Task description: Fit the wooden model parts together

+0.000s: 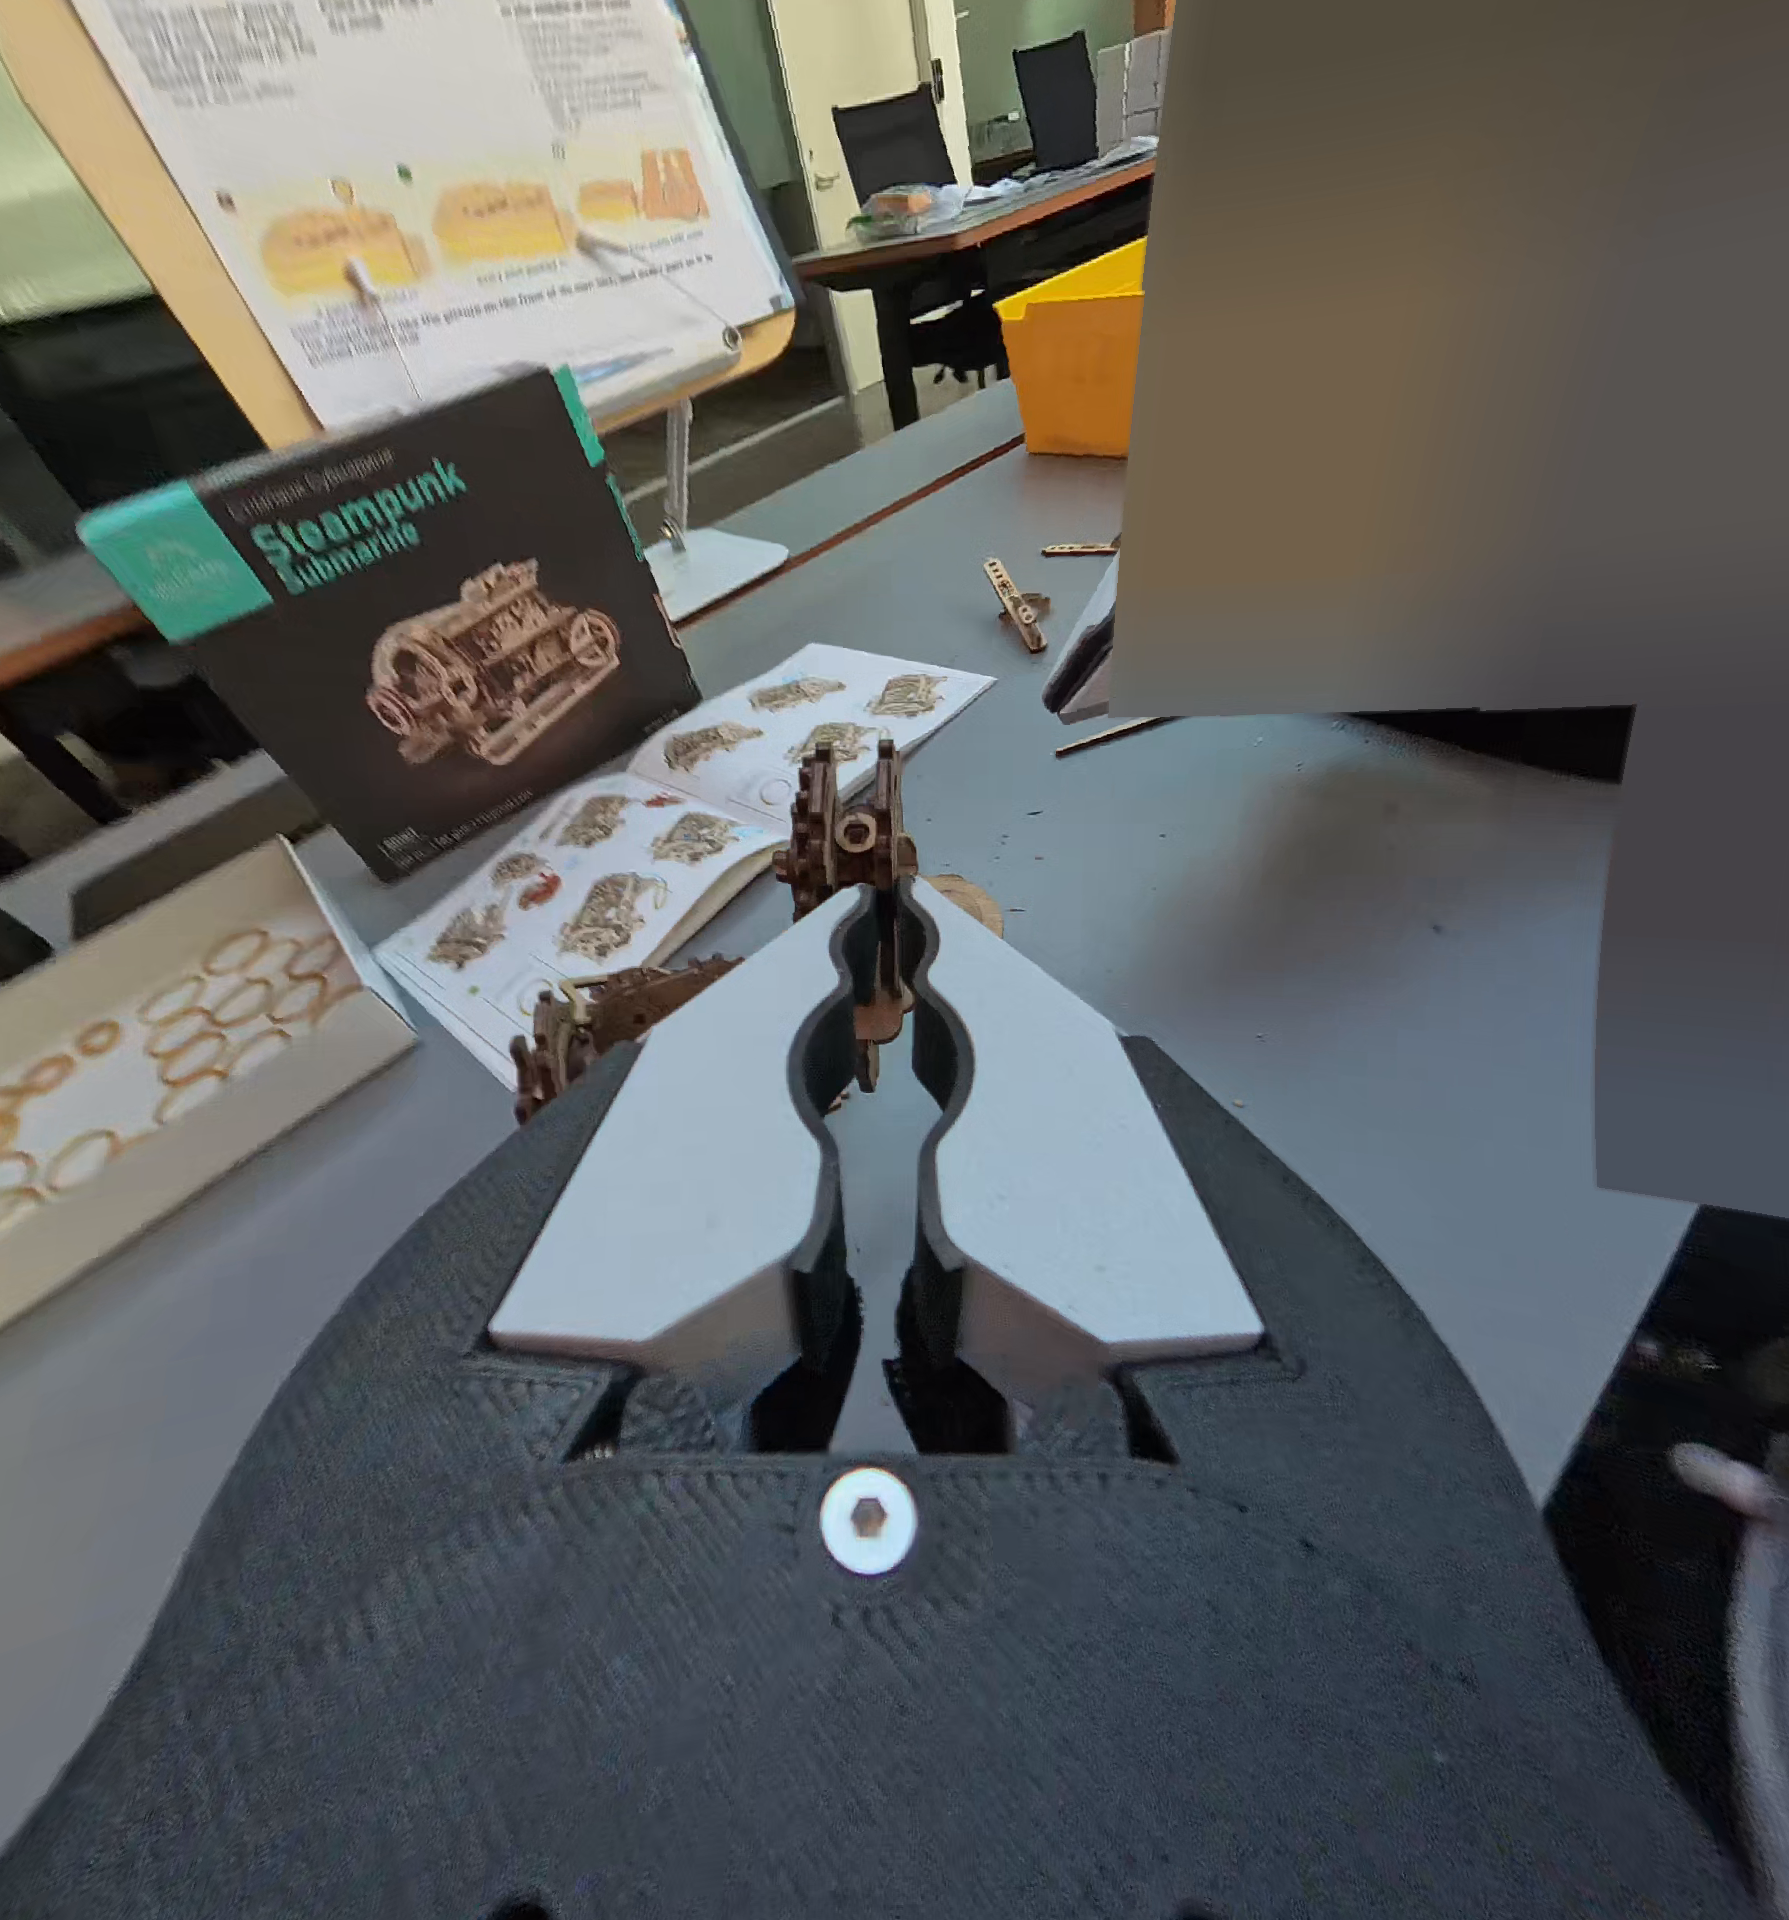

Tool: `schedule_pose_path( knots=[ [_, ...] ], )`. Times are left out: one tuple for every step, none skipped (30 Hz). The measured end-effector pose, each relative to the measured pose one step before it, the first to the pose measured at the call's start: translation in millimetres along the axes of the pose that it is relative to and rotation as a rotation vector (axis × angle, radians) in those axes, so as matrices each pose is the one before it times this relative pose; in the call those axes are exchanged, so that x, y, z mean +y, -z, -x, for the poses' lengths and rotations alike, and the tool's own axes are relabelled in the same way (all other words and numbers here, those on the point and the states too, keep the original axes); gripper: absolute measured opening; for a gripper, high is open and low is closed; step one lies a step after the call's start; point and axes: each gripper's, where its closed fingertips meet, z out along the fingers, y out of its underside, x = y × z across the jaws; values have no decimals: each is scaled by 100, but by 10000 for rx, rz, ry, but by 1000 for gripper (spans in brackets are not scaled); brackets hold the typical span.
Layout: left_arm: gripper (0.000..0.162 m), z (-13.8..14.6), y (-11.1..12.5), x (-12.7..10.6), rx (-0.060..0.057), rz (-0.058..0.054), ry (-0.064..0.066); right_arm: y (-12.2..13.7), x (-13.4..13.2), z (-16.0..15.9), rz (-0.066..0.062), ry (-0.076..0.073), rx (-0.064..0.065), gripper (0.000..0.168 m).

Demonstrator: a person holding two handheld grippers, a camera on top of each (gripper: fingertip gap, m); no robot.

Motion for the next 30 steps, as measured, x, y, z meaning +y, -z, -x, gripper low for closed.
schedule_pose_path(
  knots=[
    [0,-331,-81,-231,-492,-29,-1072,15,-118,62,-47,106,9,2],
    [0,-221,-106,-116,-550,99,-1135,19,-57,1,-30,55,21,2],
    [0,-386,-102,-157,-474,75,-1223,12,-5,-40,-9,7,21,3],
    [0,-488,-75,-278,-411,-8,-1258,10,3,-50,-3,-31,10,3],
    [0,-405,-45,-349,-421,-24,-1145,25,-15,-52,-27,-52,7,3],
    [0,-516,-51,-351,-268,-40,-967,29,-27,-58,-41,-60,4,3],
    [0,-708,-62,-366,-54,-72,-734,33,-52,-39,-41,-52,-1,3],
    [0,-602,-77,-318,-36,-58,-507,30,-38,-56,-34,-37,14,3],
    [0,-520,-65,-272,-36,-54,-402,40,-20,-62,-26,-21,25,3],
    [0,-483,-58,-221,-8,-29,-394,31,-9,-63,-13,-12,25,3],
    [0,-293,-12,-150,-112,12,-429,25,10,-59,-4,-12,26,2],
    [0,-103,33,-140,-235,11,-466,12,21,-55,-1,-13,21,2],
    [0,-130,52,-146,-185,-14,-423,2,14,-42,-3,-15,15,2],
    [0,-171,65,-130,-96,-15,-290,1,28,-21,0,-18,3,3],
    [0,-186,55,-108,-21,-17,-158,-6,29,-21,3,-15,3,3],
    [0,-137,63,-74,3,-15,-53,-14,33,-10,11,-7,3,3],
    [0,-30,61,-65,-20,-7,2,-14,31,13,14,4,-4,3],
    [0,57,85,-70,-62,-24,-1,-18,28,6,14,14,5,3],
    [0,110,98,-81,-66,-45,0,-12,18,4,15,20,9,3],
    [0,74,65,-67,-21,-32,34,-10,16,-1,10,18,4,3],
    [0,82,43,-34,-3,-20,52,-10,15,3,10,12,4,3],
    [0,114,38,-19,-29,-22,36,-13,32,13,14,6,-5,3],
    [0,135,42,-33,-33,-35,15,-13,18,10,11,5,-4,3],
    [0,83,16,-40,-2,-40,27,-10,33,1,12,5,-4,3],
    [0,84,-22,6,10,-9,91,-21,38,24,21,2,-15,3],
    [0,65,-78,87,45,24,194,-7,36,26,18,9,-9,3],
    [0,-107,-177,235,214,101,375,-12,31,13,18,25,1,3],
    [0,-250,-272,409,365,235,584,-8,30,-9,27,40,17,3],
    [0,-235,-293,403,377,241,722,-12,50,18,32,51,10,3],
    [0,-342,-297,348,455,202,800,-12,47,26,40,47,7,3]
  ],
)
